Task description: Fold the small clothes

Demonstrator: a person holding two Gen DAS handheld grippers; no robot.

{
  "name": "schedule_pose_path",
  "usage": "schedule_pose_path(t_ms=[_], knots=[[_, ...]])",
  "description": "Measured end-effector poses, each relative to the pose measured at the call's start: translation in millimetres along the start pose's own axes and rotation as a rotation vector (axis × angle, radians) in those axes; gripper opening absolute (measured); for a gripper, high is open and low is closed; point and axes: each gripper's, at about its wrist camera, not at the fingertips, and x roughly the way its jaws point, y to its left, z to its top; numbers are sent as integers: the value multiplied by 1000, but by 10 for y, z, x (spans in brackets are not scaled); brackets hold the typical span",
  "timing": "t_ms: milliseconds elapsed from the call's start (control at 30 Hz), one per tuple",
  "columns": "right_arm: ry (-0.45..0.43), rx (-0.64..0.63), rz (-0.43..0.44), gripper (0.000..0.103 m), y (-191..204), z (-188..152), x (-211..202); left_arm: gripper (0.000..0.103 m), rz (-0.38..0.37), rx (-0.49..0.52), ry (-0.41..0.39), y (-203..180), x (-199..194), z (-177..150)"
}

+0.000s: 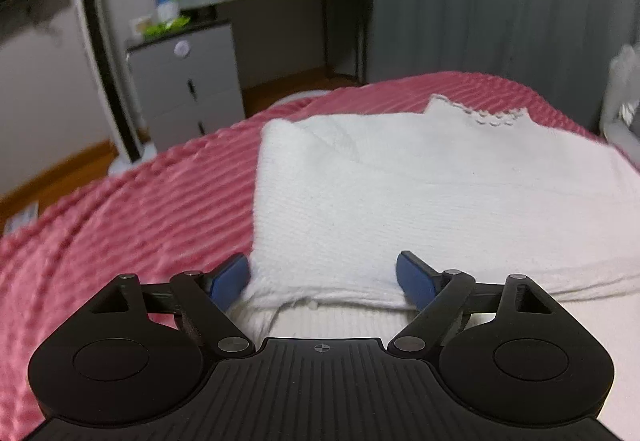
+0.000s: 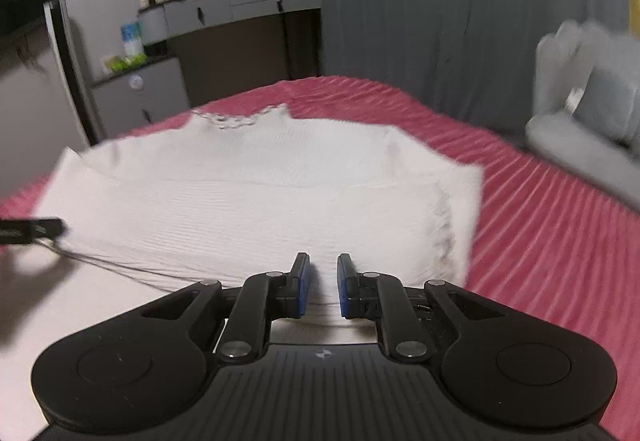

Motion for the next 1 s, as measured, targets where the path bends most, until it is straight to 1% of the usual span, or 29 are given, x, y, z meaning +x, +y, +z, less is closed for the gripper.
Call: schedule_pose_path(t_ms=[67,133,167,300,400,467,533,600,633,667,700,733,767,800,833,900,967,1000], knots=[[4,-18,-19,12,-1,9,51,89,20,11,2,-31,90,8],[-6,-69,-61,12,-4,12,124,95,21,-42,21,24,178,19],[-8,-80,-67,12,-19,14,158,96,23,-59,21,45,208,19],[-17,-107,-68,12,-56,4,220,101,30,-56,10,60,275,-17],[-45,-154,-83,12,-18,-75,204,101,32,-57,6,65,283,-29],[-60,-159,-82,12,-24,-92,198,102,37,-53,9,60,277,-37],[-57,-155,-74,12,-41,-73,192,102,48,-49,22,57,259,-26],[-40,-189,-90,12,-5,-46,171,102,64,-52,50,64,193,15],[-24,-224,-117,12,37,-28,144,102,76,-47,63,64,142,33],[-6,-264,-174,12,94,-1,106,102,86,-36,72,68,88,54],[14,-295,-257,13,142,23,68,102,102,-16,79,77,19,83],[29,-310,-330,15,162,36,17,101,119,-4,83,96,-32,112],[33,-290,-377,28,135,48,-72,101,136,-2,87,141,-101,152],[29,-252,-390,34,91,56,-162,101,141,-15,86,192,-171,188],[27,-212,-380,37,36,54,-271,101,134,-42,81,275,-264,231],[26,-167,-345,37,-39,1,-502,101,120,-81,82,411,-432,288],[23,-142,-302,38,-69,-126,-768,101,103,-69,77,498,-643,317],[24,-121,-275,38,-80,-206,-909,101,100,-38,71,516,-761,316]])
